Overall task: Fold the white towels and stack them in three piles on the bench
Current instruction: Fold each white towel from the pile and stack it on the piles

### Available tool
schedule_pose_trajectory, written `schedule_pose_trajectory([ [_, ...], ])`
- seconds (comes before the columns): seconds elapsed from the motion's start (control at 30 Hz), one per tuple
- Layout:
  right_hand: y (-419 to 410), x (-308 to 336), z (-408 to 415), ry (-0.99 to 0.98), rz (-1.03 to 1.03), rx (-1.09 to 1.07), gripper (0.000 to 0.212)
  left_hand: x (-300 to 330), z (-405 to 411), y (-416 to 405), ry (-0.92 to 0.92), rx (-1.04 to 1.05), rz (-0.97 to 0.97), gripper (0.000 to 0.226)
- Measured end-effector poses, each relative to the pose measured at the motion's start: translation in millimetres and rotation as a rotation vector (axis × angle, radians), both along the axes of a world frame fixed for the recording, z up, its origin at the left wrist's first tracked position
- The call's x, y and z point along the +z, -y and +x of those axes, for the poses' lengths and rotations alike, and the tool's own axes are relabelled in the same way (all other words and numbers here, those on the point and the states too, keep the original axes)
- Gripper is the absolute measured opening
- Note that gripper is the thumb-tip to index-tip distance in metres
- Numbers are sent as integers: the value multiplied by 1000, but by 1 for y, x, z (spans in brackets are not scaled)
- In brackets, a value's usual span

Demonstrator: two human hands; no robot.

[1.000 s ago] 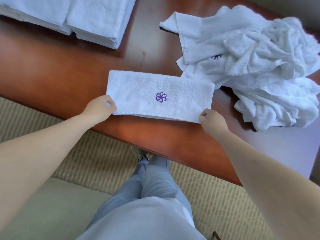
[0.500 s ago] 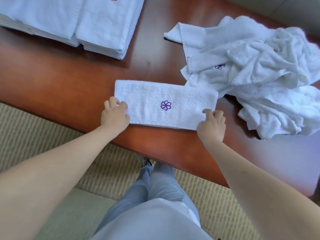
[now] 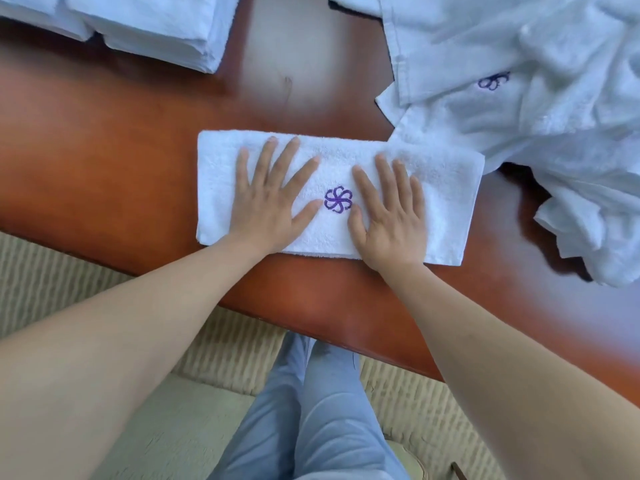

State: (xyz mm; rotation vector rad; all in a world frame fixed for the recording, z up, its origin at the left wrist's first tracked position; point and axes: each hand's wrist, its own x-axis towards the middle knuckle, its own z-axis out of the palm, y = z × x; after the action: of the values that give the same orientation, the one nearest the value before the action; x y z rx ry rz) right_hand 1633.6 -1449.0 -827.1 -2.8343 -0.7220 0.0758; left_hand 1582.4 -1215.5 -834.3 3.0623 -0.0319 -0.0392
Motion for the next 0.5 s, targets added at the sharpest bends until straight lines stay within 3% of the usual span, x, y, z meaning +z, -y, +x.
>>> schedule_pose_trajectory([
  [0.1,0,10,1,-46,15,3,61,11,1,2,-61,-3,-2,71],
  [0.2,24,23,5,-117,-73,-78,64,25,-5,-6,-242,85,39,80],
  [0.37,75,60,-2,-422,-150,-334,69,58,-11,-12,-565,354,-42,91],
  [0.5,81,95,7,-673,-13,-442,74,89,17,21,-636,287,4,87],
])
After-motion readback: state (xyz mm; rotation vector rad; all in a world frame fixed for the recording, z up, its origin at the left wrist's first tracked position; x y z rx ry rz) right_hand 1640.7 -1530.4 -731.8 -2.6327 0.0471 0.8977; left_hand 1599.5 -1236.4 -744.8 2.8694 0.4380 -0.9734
